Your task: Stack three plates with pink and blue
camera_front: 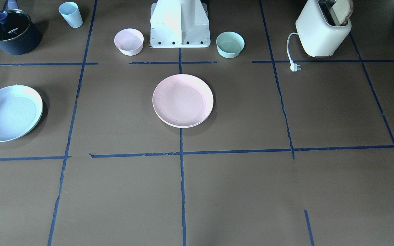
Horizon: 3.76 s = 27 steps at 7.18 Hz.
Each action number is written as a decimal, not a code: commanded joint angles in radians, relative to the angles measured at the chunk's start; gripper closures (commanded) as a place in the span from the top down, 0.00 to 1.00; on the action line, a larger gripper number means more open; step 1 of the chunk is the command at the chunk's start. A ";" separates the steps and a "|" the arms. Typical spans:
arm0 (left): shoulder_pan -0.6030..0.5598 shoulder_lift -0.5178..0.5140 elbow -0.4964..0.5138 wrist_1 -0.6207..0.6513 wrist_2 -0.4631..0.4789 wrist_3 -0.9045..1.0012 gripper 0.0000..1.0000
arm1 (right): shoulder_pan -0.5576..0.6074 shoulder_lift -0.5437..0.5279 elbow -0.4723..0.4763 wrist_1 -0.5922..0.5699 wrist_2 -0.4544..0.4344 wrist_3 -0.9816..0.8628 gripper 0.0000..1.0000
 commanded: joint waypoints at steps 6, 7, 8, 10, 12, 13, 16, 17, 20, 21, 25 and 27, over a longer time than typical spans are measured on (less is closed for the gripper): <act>0.000 -0.001 0.001 -0.003 0.000 0.000 1.00 | -0.142 0.093 -0.189 0.234 -0.050 0.193 0.17; 0.000 -0.001 0.001 -0.003 0.000 0.000 1.00 | -0.142 0.091 -0.187 0.234 -0.048 0.195 0.02; 0.000 -0.001 0.001 -0.003 0.000 0.000 1.00 | -0.142 0.091 -0.187 0.234 -0.048 0.198 0.00; 0.000 0.000 -0.001 -0.005 0.000 0.002 1.00 | -0.139 0.088 -0.160 0.232 -0.030 0.202 0.00; 0.000 0.000 -0.001 -0.003 0.000 0.000 1.00 | -0.135 0.096 -0.077 0.226 0.071 0.285 0.00; 0.000 -0.001 -0.001 -0.003 0.000 0.000 1.00 | -0.135 0.129 -0.012 0.220 0.074 0.408 0.00; 0.000 -0.001 0.001 -0.003 0.000 -0.001 1.00 | -0.329 0.366 0.058 0.219 0.004 0.773 0.00; 0.000 -0.001 0.002 -0.003 0.000 -0.001 1.00 | -0.436 0.414 0.088 0.217 -0.095 0.861 0.00; 0.000 -0.004 0.007 -0.003 0.000 -0.001 1.00 | -0.680 0.591 0.188 -0.106 -0.406 0.916 0.00; 0.000 -0.006 0.009 -0.003 0.000 -0.001 1.00 | -0.751 0.619 0.184 -0.123 -0.482 0.958 0.00; 0.000 -0.007 0.016 -0.003 0.000 -0.001 1.00 | -0.824 0.637 0.176 -0.125 -0.561 0.976 0.14; 0.001 -0.012 0.018 -0.003 0.001 -0.001 1.00 | -0.828 0.633 0.178 -0.142 -0.547 0.962 1.00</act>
